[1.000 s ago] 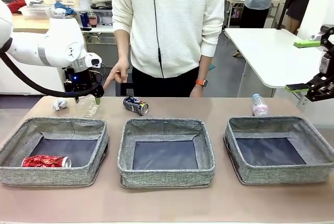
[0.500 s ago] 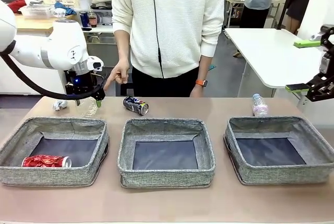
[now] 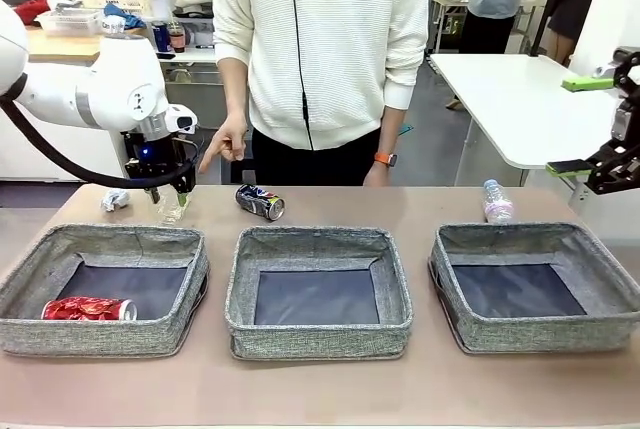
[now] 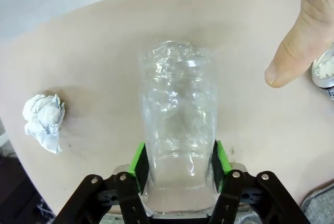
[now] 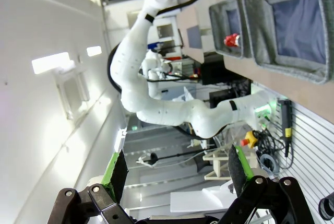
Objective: Sort the waste into the appropriate baskets.
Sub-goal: Pick up the waste item pointed out by the person.
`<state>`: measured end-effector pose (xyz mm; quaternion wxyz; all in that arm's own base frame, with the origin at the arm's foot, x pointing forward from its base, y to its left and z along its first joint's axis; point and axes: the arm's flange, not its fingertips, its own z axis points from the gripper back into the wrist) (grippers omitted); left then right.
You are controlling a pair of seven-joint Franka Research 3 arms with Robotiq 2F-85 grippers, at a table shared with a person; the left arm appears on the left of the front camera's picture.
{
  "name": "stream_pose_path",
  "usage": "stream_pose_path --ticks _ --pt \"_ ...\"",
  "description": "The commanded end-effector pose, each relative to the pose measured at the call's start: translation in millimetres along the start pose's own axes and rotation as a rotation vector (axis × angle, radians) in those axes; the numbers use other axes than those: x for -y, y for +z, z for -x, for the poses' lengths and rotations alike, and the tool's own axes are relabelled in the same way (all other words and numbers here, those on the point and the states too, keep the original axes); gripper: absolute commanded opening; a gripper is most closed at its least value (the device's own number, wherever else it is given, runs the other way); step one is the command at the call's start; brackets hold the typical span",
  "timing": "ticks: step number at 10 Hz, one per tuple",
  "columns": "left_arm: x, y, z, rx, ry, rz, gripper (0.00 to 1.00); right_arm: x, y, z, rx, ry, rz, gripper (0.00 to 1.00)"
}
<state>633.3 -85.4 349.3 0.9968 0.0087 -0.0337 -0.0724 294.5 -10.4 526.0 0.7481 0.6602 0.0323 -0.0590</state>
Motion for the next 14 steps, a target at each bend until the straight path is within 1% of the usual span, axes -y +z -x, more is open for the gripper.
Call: stream_pose_path --ticks 1,3,5,6,9,10,11,12,13,14 --pt "-1.4 -6.0 1.7 -0.03 0.004 -0.035 0.16 -6.4 -0.7 0.9 0.0 -0.015 -0.02 1.0" --pt "-2.7 -4.7 4.1 -0.035 0.021 -0.029 0.0 -6.4 -0.7 0.9 0.0 -0.015 -0.02 1.0" --pt "-1.4 -2.8 10.8 -0.053 0.056 -0.023 0.0 -6.4 -0.7 0.9 0.0 -0.015 -0.02 1.0" --pt "-2.2 0.9 13.6 -0.04 0.067 -0.041 0.0 -6.4 -0.7 0.9 0.0 -0.015 -0.02 1.0" --pt "-5.9 24.1 15.6 -0.018 0.085 -0.034 0.0 -6.4 -0.7 0.9 0.0 -0.015 -0.02 1.0" --pt "-8.4 40.8 18.7 -0.002 0.097 -0.04 0.0 -6.4 -0.7 0.9 0.0 -0.015 -0.02 1.0" --pt "-12.9 69.7 28.4 0.009 0.131 -0.033 0.0 -6.4 -0.7 0.9 0.0 -0.015 -0.02 1.0" --pt "-14.7 110.7 48.4 0.083 0.155 -0.032 0.0 -6.4 -0.7 0.9 0.0 -0.015 -0.02 1.0" --pt "-9.9 149.8 77.1 0.076 0.139 0.016 0.0 -6.4 -0.7 0.9 0.0 -0.015 -0.02 1.0" --pt "-1.9 189.2 114.9 0.029 0.139 0.04 0.0 -6.4 -0.7 0.9 0.0 -0.015 -0.02 1.0"
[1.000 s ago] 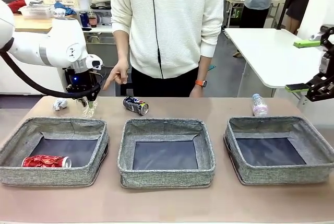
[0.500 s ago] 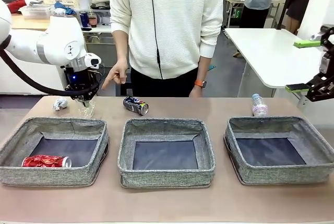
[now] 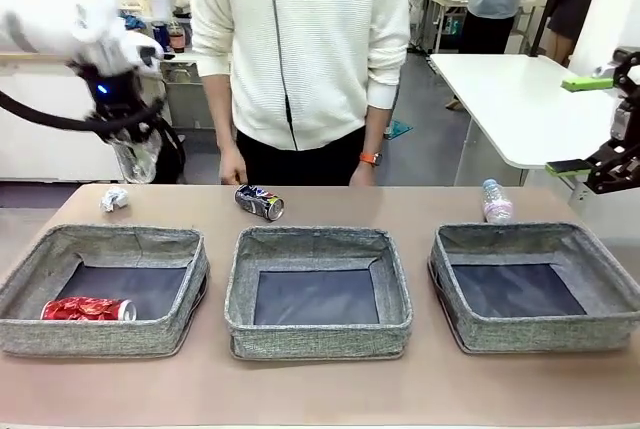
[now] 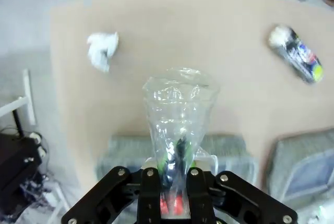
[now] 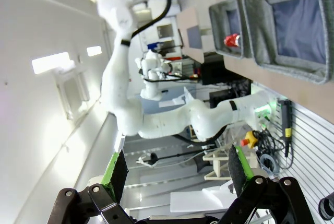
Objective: Sort the waste into the appropriate baskets.
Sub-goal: Pick up the waste item pointed out by the person.
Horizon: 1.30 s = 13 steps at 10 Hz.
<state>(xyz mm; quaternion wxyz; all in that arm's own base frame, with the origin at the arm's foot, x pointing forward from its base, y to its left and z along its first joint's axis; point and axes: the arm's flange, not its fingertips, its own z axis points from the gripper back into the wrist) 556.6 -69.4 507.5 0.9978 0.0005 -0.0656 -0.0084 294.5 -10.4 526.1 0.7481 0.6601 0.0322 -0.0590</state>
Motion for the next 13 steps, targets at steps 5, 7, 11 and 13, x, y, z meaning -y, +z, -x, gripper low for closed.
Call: stream_pose_path --ticks 5,7,11,13 --pt "28.9 143.8 223.0 0.058 0.039 0.184 0.0 -6.3 -0.8 0.8 -0.001 -0.016 -0.021 1.0" --pt "15.9 143.1 224.7 0.044 0.064 0.205 0.0 -6.3 -0.8 0.8 -0.001 -0.016 -0.021 1.0" --pt "23.2 159.2 234.2 0.033 0.031 0.184 0.04 -6.3 -0.8 0.8 -0.001 -0.016 -0.021 1.0" --pt "132.1 147.9 211.5 -0.017 -0.095 0.455 0.04 -6.3 -0.8 0.8 -0.001 -0.016 -0.021 1.0"
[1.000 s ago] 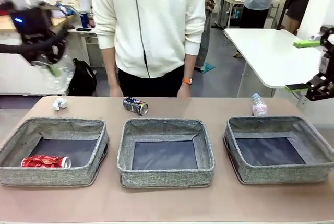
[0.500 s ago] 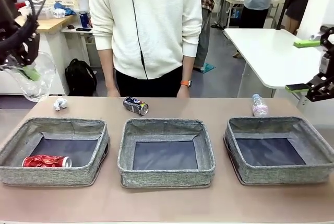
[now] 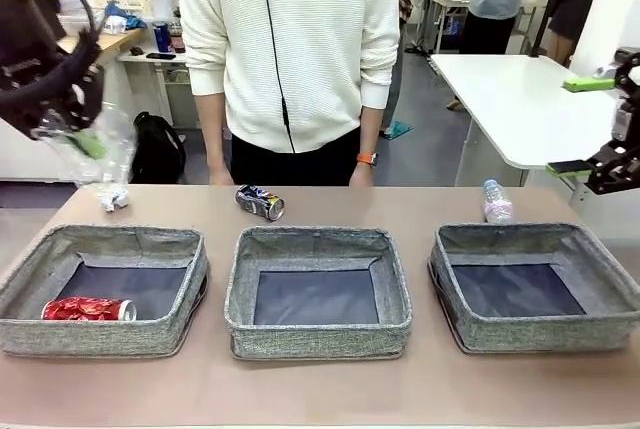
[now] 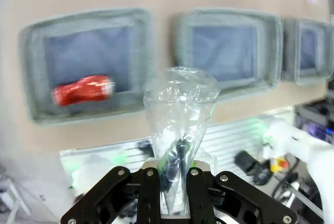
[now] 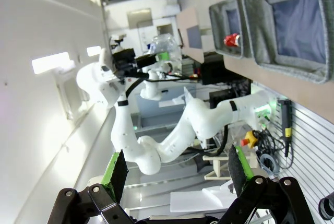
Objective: Sort the waste into the appropriate baskets.
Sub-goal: Pick up the waste item pointed out by the person.
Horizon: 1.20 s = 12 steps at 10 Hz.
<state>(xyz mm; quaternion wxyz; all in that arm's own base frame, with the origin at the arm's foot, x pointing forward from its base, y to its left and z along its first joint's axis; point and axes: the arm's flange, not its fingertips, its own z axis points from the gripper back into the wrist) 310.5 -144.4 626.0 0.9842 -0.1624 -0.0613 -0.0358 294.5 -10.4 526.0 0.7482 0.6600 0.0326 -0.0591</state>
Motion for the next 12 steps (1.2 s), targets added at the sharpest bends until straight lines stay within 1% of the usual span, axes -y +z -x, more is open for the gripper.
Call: stream_pose_path --ticks 1,2,3,4,5,6,7,8,9,10,12 --pt "115.8 -20.6 -30.5 -0.053 0.009 0.165 0.04 -6.4 -0.7 0.8 0.0 -0.015 -0.021 1.0" --pt "173.1 -16.5 -32.7 -0.1 -0.043 0.139 0.04 -6.4 -0.7 0.8 0.0 -0.015 -0.021 1.0" --pt "214.4 -2.6 -29.8 -0.096 -0.093 0.082 0.04 -6.4 -0.7 0.8 0.0 -0.015 -0.021 1.0" --pt "242.5 21.1 -26.8 -0.113 -0.098 0.002 0.04 -6.4 -0.7 0.8 0.0 -0.015 -0.021 1.0" --pt "256.0 46.2 -24.0 -0.115 -0.066 -0.066 0.04 -6.4 -0.7 0.8 0.0 -0.015 -0.021 1.0" --pt "263.3 78.0 -19.0 -0.2 -0.136 -0.026 0.04 -6.4 -0.7 0.8 0.0 -0.015 -0.021 1.0" --pt "268.2 105.8 -16.4 -0.116 -0.1 -0.069 0.04 -6.4 -0.7 0.8 0.0 -0.015 -0.021 1.0" --pt "271.7 130.0 -13.6 -0.137 -0.133 -0.057 0.04 -6.4 -0.7 0.8 0.0 -0.015 -0.021 1.0" --pt "270.3 144.1 -17.4 -0.14 -0.099 -0.009 0.04 -6.4 -0.7 0.8 0.0 -0.015 -0.021 1.0" --pt "251.6 104.7 -2.3 -0.127 -0.121 -0.046 0.04 -6.4 -0.7 0.8 0.0 -0.015 -0.021 1.0" --pt "251.6 104.7 -2.3 -0.127 -0.121 -0.046 0.04 -6.4 -0.7 0.8 0.0 -0.015 -0.021 1.0"
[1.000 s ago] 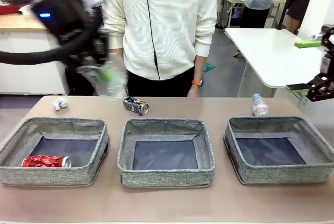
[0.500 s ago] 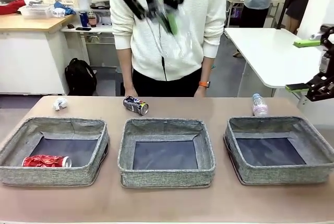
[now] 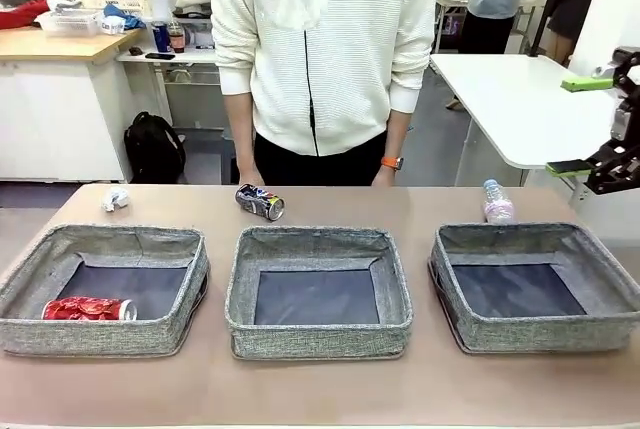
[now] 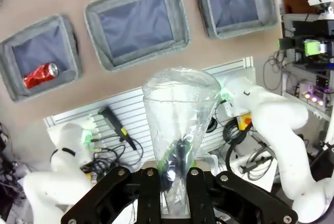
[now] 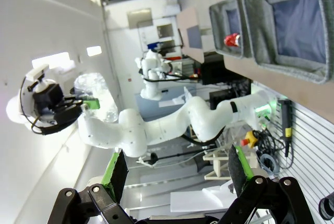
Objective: Sort the waste into the appropriate baskets.
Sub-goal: Pick up the waste item pointed out by the person.
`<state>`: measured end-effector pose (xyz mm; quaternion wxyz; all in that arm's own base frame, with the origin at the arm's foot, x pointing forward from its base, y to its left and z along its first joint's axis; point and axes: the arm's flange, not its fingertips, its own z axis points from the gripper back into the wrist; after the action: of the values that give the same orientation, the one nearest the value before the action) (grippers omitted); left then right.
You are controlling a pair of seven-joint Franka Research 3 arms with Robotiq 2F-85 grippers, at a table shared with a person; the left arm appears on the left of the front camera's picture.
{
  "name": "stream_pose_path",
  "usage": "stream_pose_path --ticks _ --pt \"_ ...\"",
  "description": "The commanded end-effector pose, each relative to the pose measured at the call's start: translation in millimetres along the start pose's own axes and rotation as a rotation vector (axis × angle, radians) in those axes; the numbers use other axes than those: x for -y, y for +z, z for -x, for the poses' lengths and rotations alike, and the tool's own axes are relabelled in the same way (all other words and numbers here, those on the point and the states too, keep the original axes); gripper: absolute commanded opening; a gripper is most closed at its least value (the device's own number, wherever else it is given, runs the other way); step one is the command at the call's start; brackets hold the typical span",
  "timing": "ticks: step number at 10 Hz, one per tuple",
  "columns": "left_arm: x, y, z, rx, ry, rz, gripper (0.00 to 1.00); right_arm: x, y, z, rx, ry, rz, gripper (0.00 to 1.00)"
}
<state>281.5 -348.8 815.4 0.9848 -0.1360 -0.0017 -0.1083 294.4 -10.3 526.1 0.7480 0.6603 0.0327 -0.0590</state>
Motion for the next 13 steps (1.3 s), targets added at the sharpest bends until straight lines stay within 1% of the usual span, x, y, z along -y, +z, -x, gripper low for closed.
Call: stream_pose_path --ticks 1,2,3,4,6,7,8,13 --pt "-2.9 -10.8 3.4 0.015 0.006 -0.008 0.04 -6.3 -0.6 0.7 0.0 -0.015 -0.02 1.0" --pt "0.0 0.0 0.0 0.0 0.0 0.0 0.04 -6.3 -0.6 0.7 0.0 -0.015 -0.02 1.0" --pt "-1.3 -8.6 -0.7 -0.005 -0.007 0.004 0.04 -6.3 -0.6 0.7 0.0 -0.015 -0.02 1.0" --pt "2.5 -18.0 -4.9 -0.055 -0.022 0.022 0.04 -6.3 -0.6 0.7 0.0 -0.015 -0.02 1.0" --pt "9.2 -35.4 -19.2 -0.121 -0.057 0.013 0.04 -6.3 -0.6 0.7 0.0 -0.015 -0.02 1.0" --pt "8.2 -40.1 -27.7 -0.155 -0.007 0.005 0.04 -6.3 -0.6 0.7 0.0 -0.015 -0.02 1.0" --pt "10.0 -29.9 -15.1 -0.073 -0.026 0.001 0.04 -6.3 -0.6 0.7 0.0 -0.015 -0.02 1.0" --pt "10.0 -29.9 -15.1 -0.073 -0.026 0.001 0.04 -6.3 -0.6 0.7 0.0 -0.015 -0.02 1.0"
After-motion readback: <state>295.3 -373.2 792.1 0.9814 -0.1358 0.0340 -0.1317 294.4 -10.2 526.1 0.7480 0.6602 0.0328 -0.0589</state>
